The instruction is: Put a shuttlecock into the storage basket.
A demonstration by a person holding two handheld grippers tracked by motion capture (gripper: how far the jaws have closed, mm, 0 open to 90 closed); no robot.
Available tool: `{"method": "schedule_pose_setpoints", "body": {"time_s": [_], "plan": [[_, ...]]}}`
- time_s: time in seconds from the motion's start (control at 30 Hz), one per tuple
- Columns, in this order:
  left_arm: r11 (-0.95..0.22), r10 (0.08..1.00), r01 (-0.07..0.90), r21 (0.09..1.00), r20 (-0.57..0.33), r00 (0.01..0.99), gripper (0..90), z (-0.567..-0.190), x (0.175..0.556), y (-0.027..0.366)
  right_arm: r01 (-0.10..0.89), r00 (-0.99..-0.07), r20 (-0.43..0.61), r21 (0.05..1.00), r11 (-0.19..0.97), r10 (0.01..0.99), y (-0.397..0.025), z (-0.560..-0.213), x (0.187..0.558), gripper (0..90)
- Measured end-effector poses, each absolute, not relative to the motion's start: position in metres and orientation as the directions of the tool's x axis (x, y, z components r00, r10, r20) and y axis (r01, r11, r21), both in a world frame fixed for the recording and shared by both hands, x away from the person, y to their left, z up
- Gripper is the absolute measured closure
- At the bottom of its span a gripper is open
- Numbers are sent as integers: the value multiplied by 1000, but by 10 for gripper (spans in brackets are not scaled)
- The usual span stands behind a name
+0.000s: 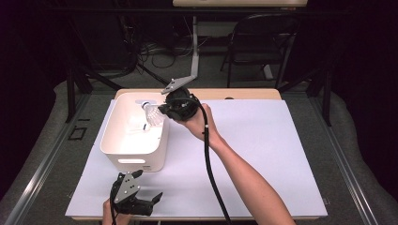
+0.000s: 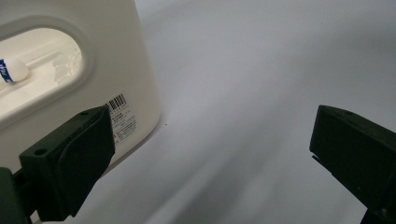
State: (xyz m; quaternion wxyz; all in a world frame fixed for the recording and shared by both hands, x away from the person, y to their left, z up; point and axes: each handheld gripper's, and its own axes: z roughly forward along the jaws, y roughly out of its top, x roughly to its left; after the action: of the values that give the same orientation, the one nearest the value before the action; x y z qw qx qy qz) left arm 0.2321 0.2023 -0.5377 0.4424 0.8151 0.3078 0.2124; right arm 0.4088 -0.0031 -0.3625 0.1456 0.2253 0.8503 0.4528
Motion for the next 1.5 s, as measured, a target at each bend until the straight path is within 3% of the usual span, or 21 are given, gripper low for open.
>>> {"method": "schedule_pose_setpoints", "body": {"time_s": [1.07, 1.1, 1.17, 1.5], "plan": [[-413, 694, 315, 854, 71, 716, 0, -537, 230, 205, 256, -862, -62, 804, 537, 503, 48, -376, 409, 896], [-413, 695, 314, 855, 73, 716, 0, -537, 230, 205, 257, -863, -63, 799, 543, 501, 51, -378, 409, 873], [-413, 694, 312, 855, 74, 716, 0, -537, 229, 205, 272, -865, -53, 788, 553, 500, 56, -382, 410, 679], [-413, 695, 314, 855, 74, 715, 0, -537, 229, 205, 327, -868, 34, 790, 518, 495, 35, -382, 414, 246]]}}
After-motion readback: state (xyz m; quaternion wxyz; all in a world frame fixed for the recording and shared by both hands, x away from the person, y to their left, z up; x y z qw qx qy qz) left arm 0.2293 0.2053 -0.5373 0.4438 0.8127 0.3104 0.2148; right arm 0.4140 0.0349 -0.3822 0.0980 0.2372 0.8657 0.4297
